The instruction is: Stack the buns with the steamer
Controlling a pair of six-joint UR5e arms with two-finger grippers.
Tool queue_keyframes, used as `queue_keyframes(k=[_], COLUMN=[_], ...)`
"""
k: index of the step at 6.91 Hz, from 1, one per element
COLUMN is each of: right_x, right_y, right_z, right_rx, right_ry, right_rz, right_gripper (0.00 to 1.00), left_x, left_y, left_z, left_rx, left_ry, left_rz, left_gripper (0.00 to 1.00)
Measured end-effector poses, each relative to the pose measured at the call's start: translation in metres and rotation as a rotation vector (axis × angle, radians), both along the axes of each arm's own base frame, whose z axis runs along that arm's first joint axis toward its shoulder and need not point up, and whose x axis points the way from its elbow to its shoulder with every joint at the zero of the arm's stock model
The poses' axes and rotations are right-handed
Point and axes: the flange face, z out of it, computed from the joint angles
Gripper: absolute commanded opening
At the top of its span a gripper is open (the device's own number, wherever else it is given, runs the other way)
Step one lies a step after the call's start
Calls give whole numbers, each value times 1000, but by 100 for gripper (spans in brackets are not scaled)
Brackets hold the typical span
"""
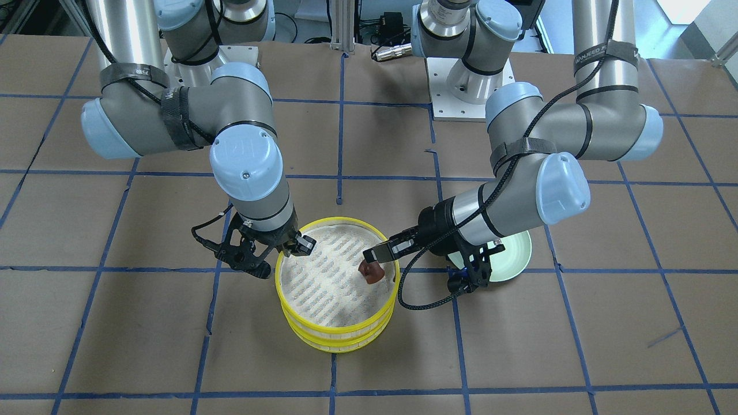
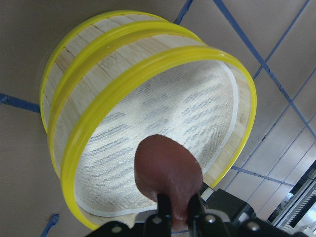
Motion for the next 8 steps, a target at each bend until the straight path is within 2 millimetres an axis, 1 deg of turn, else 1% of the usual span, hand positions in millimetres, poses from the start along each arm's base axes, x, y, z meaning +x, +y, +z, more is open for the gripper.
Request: queue_keyframes(k=[1, 2, 3, 4, 5, 6, 7, 8], right_x=[0, 0, 0, -2, -10, -27, -51, -74], right_y=[0, -1, -2, -4, -8, -13, -11, -1], right_z=[0, 1, 2, 5, 11, 23, 47, 83], right_rx=[-2, -6, -15, -29, -43, -59, -75, -79], right_ry=[-1, -1, -4, -7, -12, -16, -19, -20], right_rz=[1, 2, 5, 10, 19, 45, 91, 149], right_gripper=[57, 67, 74, 77, 78, 78, 80, 82], left_x=[0, 0, 4, 10, 19, 27, 36, 41], left_y=[0, -1, 0, 4, 11, 18, 25, 31], left_z=[0, 4, 14, 27, 43, 63, 91, 129], left_rx=[0, -10, -43, -96, -165, -227, -251, -236], left_ry=[-4, -14, -70, -179, -298, -407, -497, -551], left_rz=[0, -2, -16, -56, -132, -227, -319, -388], left_gripper=[100, 99, 99, 99, 99, 99, 99, 100])
